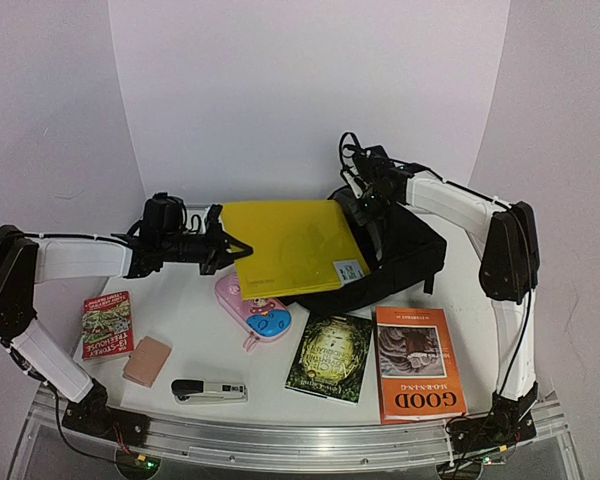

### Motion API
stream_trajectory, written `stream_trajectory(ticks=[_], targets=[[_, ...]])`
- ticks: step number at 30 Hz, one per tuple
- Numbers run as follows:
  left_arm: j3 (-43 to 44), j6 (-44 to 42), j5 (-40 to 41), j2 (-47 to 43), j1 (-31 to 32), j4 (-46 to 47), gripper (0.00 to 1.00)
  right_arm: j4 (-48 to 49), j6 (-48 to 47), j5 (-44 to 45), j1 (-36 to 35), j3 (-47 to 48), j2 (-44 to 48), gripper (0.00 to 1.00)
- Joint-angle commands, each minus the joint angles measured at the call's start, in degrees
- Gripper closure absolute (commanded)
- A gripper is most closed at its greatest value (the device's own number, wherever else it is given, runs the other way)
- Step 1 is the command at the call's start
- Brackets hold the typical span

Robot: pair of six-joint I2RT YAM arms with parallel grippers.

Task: Pack the student bag
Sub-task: Place the files in the student bag.

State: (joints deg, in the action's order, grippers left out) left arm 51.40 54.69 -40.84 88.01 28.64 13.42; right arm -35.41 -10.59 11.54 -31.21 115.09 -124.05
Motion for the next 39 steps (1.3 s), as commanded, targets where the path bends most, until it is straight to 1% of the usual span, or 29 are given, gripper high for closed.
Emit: stream_trajectory(ticks=[1,9,14,18,22,25,30,34,36,39], targets=[[-1.92,1.73,-6.4,-0.89,0.27,0.87,1.0,6.52,2.0,1.67,-0.3,1.57,1.48,1.0],[-2.31,4.61,-9.8,3.52,0.27,6.27,1.0,7.11,2.44,-2.39,-0.3,-0.13,2.6,1.0],[-1.4,7.17,-9.53,6.94,0.27,12.25,1.0,7.98,2.58,-7.97,-0.26,-2.19,3.84,1.0],[0.1,8.73,-4.97,8.46,0.27,17.19,1.0,7.99,2.97,-8.93,-0.35,-1.98,4.36,1.0],[0.67,8.65,3.38,7.86,0.22,18.79,1.0,7.82,2.84,-9.48,-0.35,-2.52,5.61,1.0],[0.3,10.93,6.84,9.33,0.46,23.97,1.0,7.27,3.51,-12.11,-0.4,-2.85,6.58,1.0],[3.38,14.75,7.17,16.57,2.07,33.7,1.0,6.47,4.98,-15.95,-1.1,-1.89,6.66,1.0],[7.32,21.5,4.71,26.0,3.55,46.7,1.0,6.32,5.85,-17.49,-1.58,-0.13,6.01,1.0],[10.32,22.87,4.13,28.91,4.67,49.19,1.0,6.26,5.86,-18.11,-1.82,0.67,5.58,1.0],[13.37,22.55,5.02,31.19,5.6,47.78,1.0,6.16,6.02,-18.82,-2.21,1.1,5.49,1.0]])
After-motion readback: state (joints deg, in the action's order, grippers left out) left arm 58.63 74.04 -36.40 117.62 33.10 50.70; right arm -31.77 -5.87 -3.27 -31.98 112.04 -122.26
